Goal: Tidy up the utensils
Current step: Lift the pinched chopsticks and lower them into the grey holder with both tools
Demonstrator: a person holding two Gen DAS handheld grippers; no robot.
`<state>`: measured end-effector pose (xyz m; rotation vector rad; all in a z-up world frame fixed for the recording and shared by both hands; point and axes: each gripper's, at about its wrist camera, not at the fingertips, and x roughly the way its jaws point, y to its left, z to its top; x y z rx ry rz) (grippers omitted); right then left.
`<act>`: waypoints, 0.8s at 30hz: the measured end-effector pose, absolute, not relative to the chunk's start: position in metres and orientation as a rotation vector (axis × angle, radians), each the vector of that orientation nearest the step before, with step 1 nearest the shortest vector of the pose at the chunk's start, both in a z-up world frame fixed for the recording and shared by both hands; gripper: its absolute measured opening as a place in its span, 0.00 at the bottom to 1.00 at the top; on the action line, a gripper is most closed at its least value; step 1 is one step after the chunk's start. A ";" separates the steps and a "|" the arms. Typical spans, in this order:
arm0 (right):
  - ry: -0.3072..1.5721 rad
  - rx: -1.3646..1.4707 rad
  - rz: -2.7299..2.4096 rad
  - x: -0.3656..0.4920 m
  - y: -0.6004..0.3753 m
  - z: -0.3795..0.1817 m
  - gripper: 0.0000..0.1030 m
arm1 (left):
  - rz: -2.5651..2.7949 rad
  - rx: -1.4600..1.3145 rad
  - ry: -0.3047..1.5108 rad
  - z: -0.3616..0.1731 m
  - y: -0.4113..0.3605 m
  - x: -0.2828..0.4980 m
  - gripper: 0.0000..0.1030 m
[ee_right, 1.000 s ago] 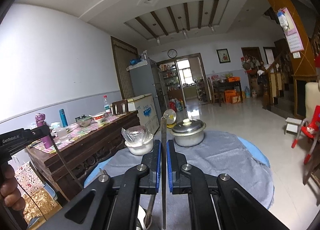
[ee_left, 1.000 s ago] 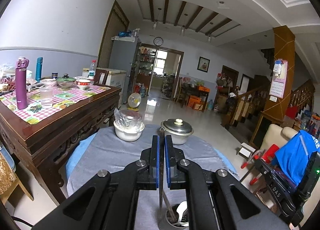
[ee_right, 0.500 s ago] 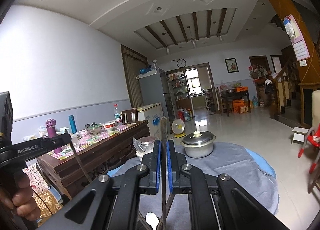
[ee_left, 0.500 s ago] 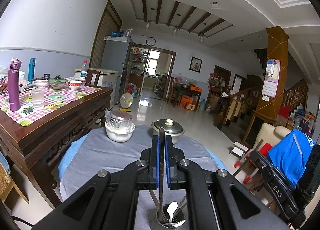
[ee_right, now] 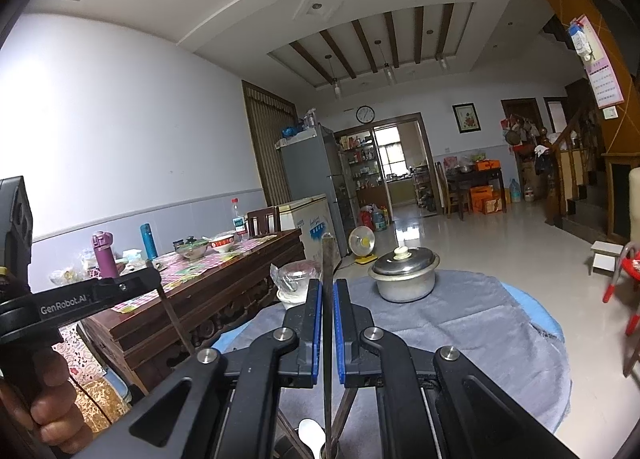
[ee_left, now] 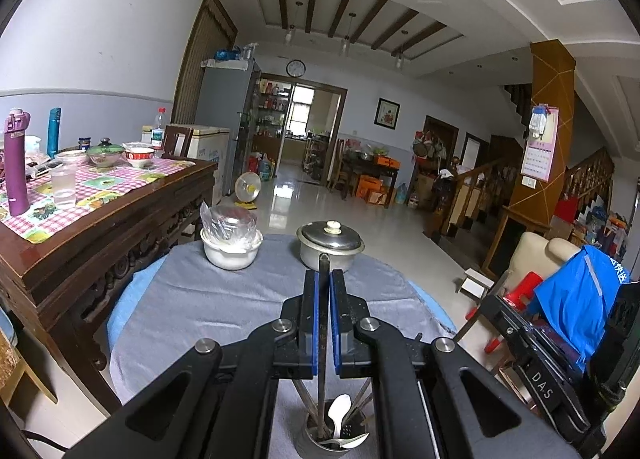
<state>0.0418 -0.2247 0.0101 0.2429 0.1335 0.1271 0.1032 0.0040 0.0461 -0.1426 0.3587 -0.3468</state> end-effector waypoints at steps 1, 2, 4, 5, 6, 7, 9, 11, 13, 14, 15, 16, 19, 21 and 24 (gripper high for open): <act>0.138 0.240 0.127 0.043 -0.224 0.009 0.06 | -0.344 -0.141 0.361 0.045 0.004 0.104 0.05; 0.142 0.240 0.128 0.044 -0.224 0.008 0.06 | -0.342 -0.140 0.362 0.045 0.004 0.105 0.05; 0.149 0.241 0.132 0.047 -0.223 0.006 0.06 | -0.341 -0.141 0.369 0.043 0.005 0.107 0.05; 0.152 0.238 0.131 0.047 -0.223 0.005 0.06 | -0.339 -0.142 0.372 0.042 0.005 0.108 0.05; 0.156 0.236 0.132 0.049 -0.222 0.004 0.06 | -0.337 -0.142 0.373 0.041 0.006 0.108 0.05; 0.159 0.236 0.133 0.049 -0.222 0.003 0.06 | -0.334 -0.141 0.375 0.041 0.006 0.109 0.05; 0.168 0.235 0.134 0.052 -0.222 0.001 0.06 | -0.331 -0.140 0.384 0.040 0.005 0.110 0.05; 0.178 0.233 0.137 0.052 -0.221 0.000 0.06 | -0.329 -0.140 0.396 0.038 0.005 0.113 0.05; 0.190 0.234 0.138 0.054 -0.220 -0.002 0.06 | -0.322 -0.136 0.407 0.035 0.004 0.115 0.05; 0.196 0.235 0.139 0.056 -0.220 -0.003 0.06 | -0.321 -0.136 0.413 0.034 0.004 0.117 0.05; 0.201 0.236 0.141 0.057 -0.220 -0.005 0.06 | -0.320 -0.138 0.422 0.033 0.004 0.119 0.05; 0.208 0.238 0.143 0.058 -0.220 -0.006 0.06 | -0.318 -0.138 0.426 0.032 0.004 0.120 0.05; 0.221 0.240 0.147 0.061 -0.220 -0.010 0.06 | -0.314 -0.134 0.446 0.027 0.004 0.123 0.05; 0.230 0.244 0.150 0.063 -0.220 -0.012 0.06 | -0.313 -0.129 0.458 0.024 0.003 0.125 0.05; 0.246 0.253 0.157 0.067 -0.220 -0.015 0.06 | -0.310 -0.120 0.477 0.020 0.000 0.128 0.05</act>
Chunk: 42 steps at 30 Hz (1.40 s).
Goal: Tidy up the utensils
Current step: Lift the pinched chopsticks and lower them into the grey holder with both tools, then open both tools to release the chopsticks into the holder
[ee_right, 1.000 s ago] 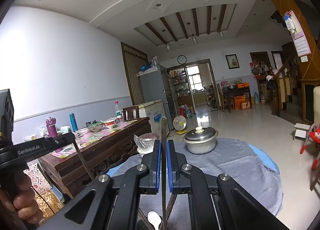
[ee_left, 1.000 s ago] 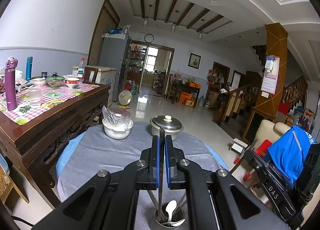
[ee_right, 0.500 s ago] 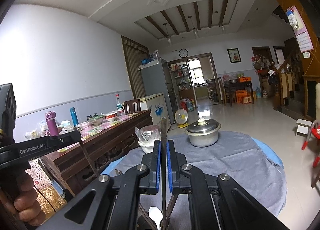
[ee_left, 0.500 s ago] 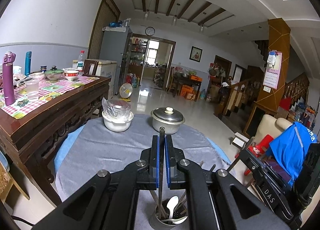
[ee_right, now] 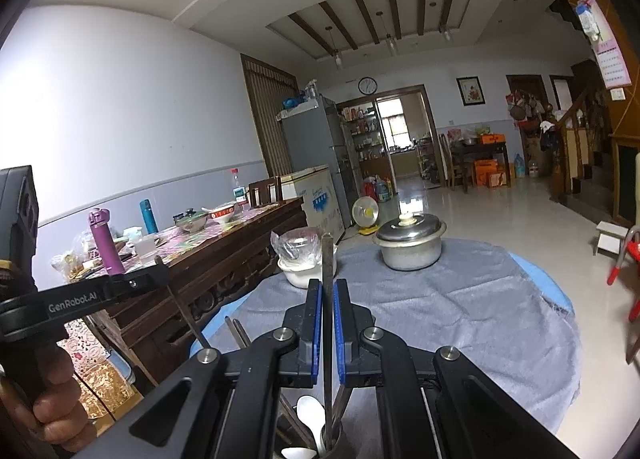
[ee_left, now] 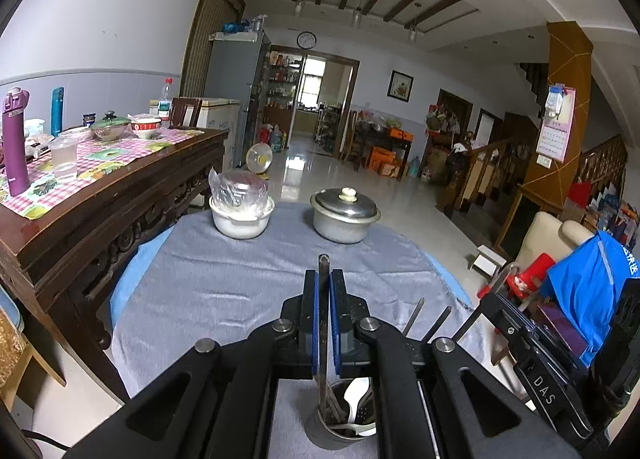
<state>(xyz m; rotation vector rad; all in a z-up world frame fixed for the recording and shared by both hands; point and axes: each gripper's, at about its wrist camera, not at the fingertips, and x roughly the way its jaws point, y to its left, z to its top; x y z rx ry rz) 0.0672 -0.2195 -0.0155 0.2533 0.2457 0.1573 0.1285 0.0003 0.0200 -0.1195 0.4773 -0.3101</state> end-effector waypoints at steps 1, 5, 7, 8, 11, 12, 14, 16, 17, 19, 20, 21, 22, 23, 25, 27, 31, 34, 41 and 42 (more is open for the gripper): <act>0.250 0.256 0.159 0.068 -0.220 -0.017 0.06 | -0.310 -0.117 0.484 0.019 0.000 0.129 0.05; 0.262 0.262 0.165 0.071 -0.219 -0.020 0.06 | -0.304 -0.109 0.496 0.016 -0.001 0.129 0.05; 0.266 0.266 0.167 0.072 -0.219 -0.022 0.06 | -0.301 -0.105 0.503 0.014 0.000 0.130 0.05; 0.270 0.268 0.170 0.073 -0.219 -0.023 0.06 | -0.298 -0.103 0.508 0.014 0.000 0.131 0.05; 0.278 0.267 0.173 0.075 -0.217 -0.025 0.06 | -0.298 -0.098 0.524 0.010 -0.001 0.131 0.05; 0.280 0.267 0.174 0.075 -0.216 -0.025 0.06 | -0.296 -0.096 0.527 0.010 -0.001 0.131 0.05; 0.284 0.267 0.178 0.076 -0.215 -0.026 0.06 | -0.295 -0.094 0.531 0.009 -0.002 0.131 0.05; 0.284 0.265 0.178 0.076 -0.214 -0.026 0.06 | -0.294 -0.095 0.533 0.009 -0.001 0.131 0.05; 0.285 0.266 0.179 0.076 -0.214 -0.026 0.06 | -0.294 -0.094 0.532 0.009 -0.001 0.131 0.05; 0.284 0.265 0.179 0.076 -0.213 -0.027 0.06 | -0.294 -0.094 0.533 0.008 -0.001 0.131 0.05; 0.285 0.266 0.179 0.076 -0.214 -0.027 0.06 | -0.296 -0.095 0.534 0.008 -0.001 0.131 0.05; 0.287 0.267 0.181 0.076 -0.214 -0.027 0.06 | -0.297 -0.095 0.536 0.008 -0.001 0.131 0.05; 0.288 0.267 0.182 0.077 -0.213 -0.027 0.06 | -0.295 -0.093 0.536 0.008 -0.001 0.131 0.05; 0.288 0.266 0.181 0.077 -0.213 -0.027 0.06 | -0.295 -0.093 0.537 0.008 -0.001 0.131 0.05; 0.291 0.268 0.185 0.077 -0.213 -0.027 0.06 | -0.295 -0.093 0.542 0.007 0.000 0.132 0.05; 0.293 0.269 0.187 0.078 -0.212 -0.027 0.06 | -0.292 -0.090 0.546 0.006 0.001 0.133 0.05; 0.296 0.269 0.190 0.078 -0.210 -0.028 0.06 | -0.288 -0.091 0.555 0.004 0.001 0.133 0.06; 0.301 0.270 0.193 0.080 -0.210 -0.029 0.06 | -0.284 -0.087 0.559 0.003 0.001 0.133 0.06; 0.315 0.264 0.200 0.084 -0.205 -0.031 0.07 | -0.281 -0.086 0.573 0.002 -0.001 0.134 0.06; 0.315 0.265 0.201 0.084 -0.205 -0.031 0.07 | -0.280 -0.085 0.573 0.002 -0.001 0.134 0.06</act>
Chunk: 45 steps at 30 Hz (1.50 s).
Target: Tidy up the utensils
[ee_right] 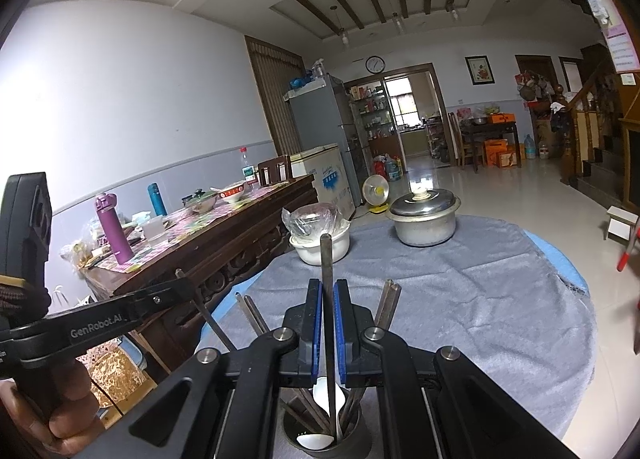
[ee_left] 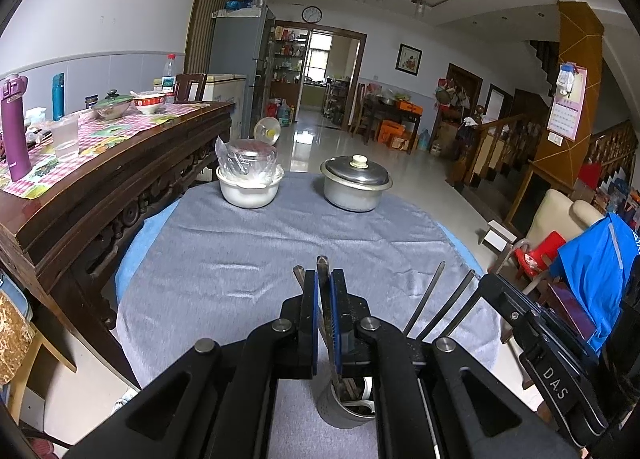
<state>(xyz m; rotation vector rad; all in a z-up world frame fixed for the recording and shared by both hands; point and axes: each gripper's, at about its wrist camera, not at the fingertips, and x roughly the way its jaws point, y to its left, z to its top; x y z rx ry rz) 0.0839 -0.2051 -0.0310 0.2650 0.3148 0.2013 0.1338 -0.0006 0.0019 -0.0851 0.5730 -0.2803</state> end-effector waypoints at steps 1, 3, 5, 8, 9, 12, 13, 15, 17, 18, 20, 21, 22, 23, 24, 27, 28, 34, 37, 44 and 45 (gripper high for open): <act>0.315 0.265 0.203 0.084 -0.205 -0.031 0.07 | -0.280 -0.085 0.573 0.002 0.000 0.134 0.06; 0.316 0.263 0.203 0.084 -0.204 -0.032 0.07 | -0.281 -0.086 0.577 0.001 0.000 0.135 0.06; 0.317 0.266 0.205 0.084 -0.204 -0.032 0.07 | -0.280 -0.084 0.578 0.000 0.001 0.135 0.06; 0.318 0.265 0.205 0.084 -0.203 -0.033 0.07 | -0.281 -0.084 0.580 -0.001 0.001 0.135 0.06; 0.321 0.265 0.208 0.084 -0.203 -0.033 0.07 | -0.282 -0.083 0.580 -0.001 0.001 0.135 0.06; 0.320 0.264 0.207 0.083 -0.202 -0.033 0.07 | -0.281 -0.082 0.581 -0.002 0.001 0.135 0.06; 0.322 0.265 0.209 0.083 -0.202 -0.033 0.07 | -0.280 -0.082 0.582 -0.002 0.001 0.135 0.06; 0.323 0.264 0.211 0.083 -0.202 -0.034 0.07 | -0.280 -0.081 0.582 -0.002 0.000 0.135 0.06; 0.323 0.263 0.210 0.084 -0.202 -0.034 0.08 | -0.277 -0.080 0.582 -0.002 0.000 0.135 0.06; 0.324 0.265 0.212 0.084 -0.202 -0.034 0.08 | -0.277 -0.078 0.581 -0.002 0.000 0.134 0.06; 0.334 0.272 0.225 0.085 -0.202 -0.035 0.08 | -0.271 -0.067 0.580 -0.002 -0.002 0.134 0.07; 0.337 0.274 0.227 0.085 -0.202 -0.035 0.08 | -0.260 -0.055 0.578 -0.002 -0.003 0.134 0.09; 0.337 0.275 0.224 0.085 -0.202 -0.035 0.11 | -0.255 -0.050 0.578 -0.002 -0.004 0.134 0.17; 0.337 0.280 0.225 0.085 -0.203 -0.035 0.22 | -0.250 -0.044 0.580 -0.003 -0.004 0.134 0.29; 0.334 0.293 0.229 0.085 -0.205 -0.035 0.28 | -0.247 -0.043 0.578 -0.003 -0.004 0.134 0.35; 0.292 0.314 0.215 0.078 -0.210 -0.033 0.48 | -0.222 -0.025 0.555 -0.002 -0.004 0.132 0.47; 0.283 0.315 0.210 0.077 -0.212 -0.032 0.48 | -0.209 -0.012 0.546 -0.001 -0.005 0.131 0.48; 0.275 0.344 0.175 0.075 -0.225 -0.031 0.48 | -0.189 0.003 0.545 -0.001 -0.005 0.132 0.53; 0.285 0.358 0.165 0.075 -0.232 -0.033 0.48 | -0.173 0.006 0.554 -0.003 -0.004 0.134 0.55; 0.305 0.371 0.139 0.074 -0.243 -0.038 0.48 | -0.139 0.012 0.568 -0.007 -0.001 0.136 0.59; 0.309 0.371 0.137 0.075 -0.244 -0.039 0.48 | -0.134 0.016 0.570 -0.008 0.000 0.136 0.59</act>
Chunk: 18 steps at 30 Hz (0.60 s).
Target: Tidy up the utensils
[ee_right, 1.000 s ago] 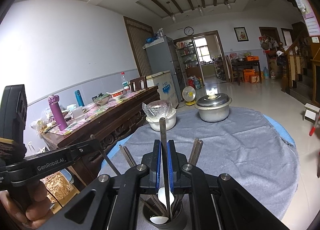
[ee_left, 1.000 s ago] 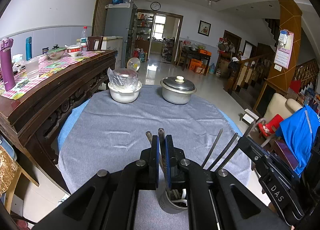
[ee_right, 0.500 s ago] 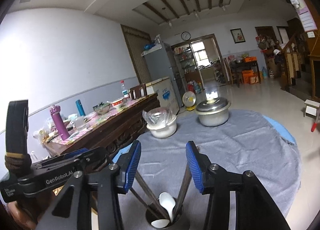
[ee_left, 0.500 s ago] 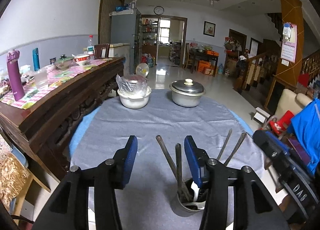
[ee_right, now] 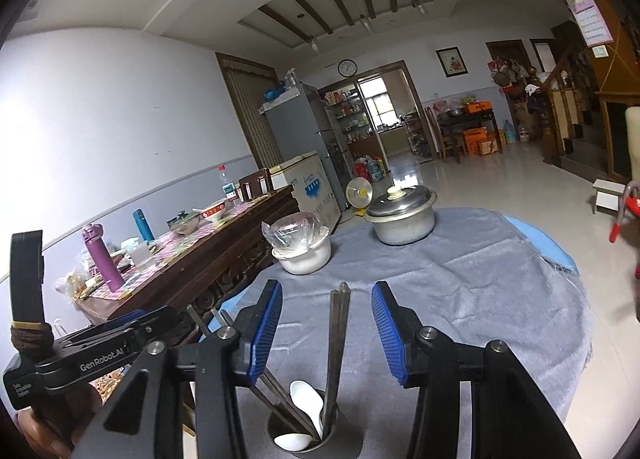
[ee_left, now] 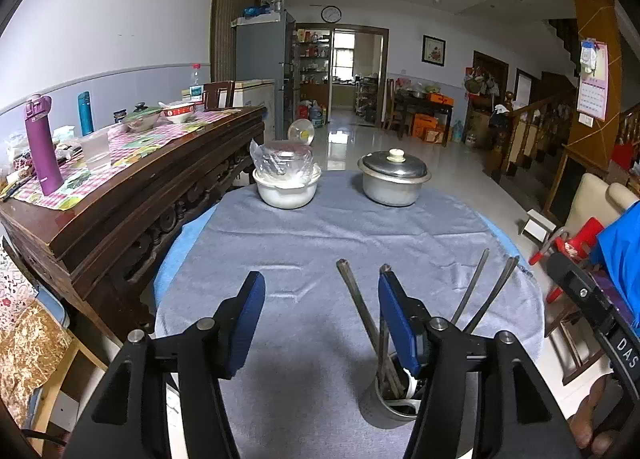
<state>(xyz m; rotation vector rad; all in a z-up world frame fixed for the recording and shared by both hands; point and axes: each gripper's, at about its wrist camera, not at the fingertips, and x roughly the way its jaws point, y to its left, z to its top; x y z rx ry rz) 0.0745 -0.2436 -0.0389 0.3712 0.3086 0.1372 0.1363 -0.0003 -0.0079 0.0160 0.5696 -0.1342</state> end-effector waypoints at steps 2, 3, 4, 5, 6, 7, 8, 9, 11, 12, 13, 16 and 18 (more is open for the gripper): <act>0.315 0.369 0.133 0.073 -0.244 -0.039 0.48 | -0.127 0.023 0.569 -0.010 -0.001 0.136 0.60; 0.318 0.368 0.132 0.073 -0.244 -0.040 0.48 | -0.123 0.027 0.569 -0.010 -0.001 0.135 0.61; 0.321 0.368 0.131 0.074 -0.244 -0.040 0.48 | -0.118 0.030 0.568 -0.011 -0.001 0.135 0.62; 0.325 0.368 0.129 0.074 -0.243 -0.041 0.48 | -0.113 0.033 0.567 -0.011 -0.001 0.135 0.62; 0.330 0.367 0.129 0.074 -0.244 -0.041 0.48 | -0.109 0.036 0.566 -0.011 -0.001 0.134 0.63; 0.337 0.367 0.129 0.074 -0.244 -0.042 0.48 | -0.104 0.038 0.566 -0.012 -0.001 0.134 0.64; 0.344 0.367 0.130 0.074 -0.244 -0.043 0.48 | -0.099 0.042 0.565 -0.012 -0.001 0.134 0.65; 0.348 0.368 0.129 0.075 -0.244 -0.044 0.48 | -0.091 0.048 0.564 -0.012 -0.001 0.133 0.66; 0.357 0.368 0.128 0.074 -0.245 -0.045 0.48 | -0.083 0.054 0.564 -0.012 0.000 0.133 0.68; 0.360 0.368 0.128 0.073 -0.244 -0.046 0.48 | -0.077 0.058 0.564 -0.012 0.000 0.133 0.68; 0.362 0.367 0.127 0.073 -0.244 -0.047 0.48 | -0.071 0.062 0.565 -0.012 0.000 0.132 0.69; 0.375 0.366 0.121 0.072 -0.245 -0.049 0.49 | -0.058 0.072 0.572 -0.015 0.001 0.131 0.73; 0.383 0.365 0.115 0.070 -0.245 -0.051 0.50 | -0.036 0.084 0.572 -0.017 0.002 0.131 0.75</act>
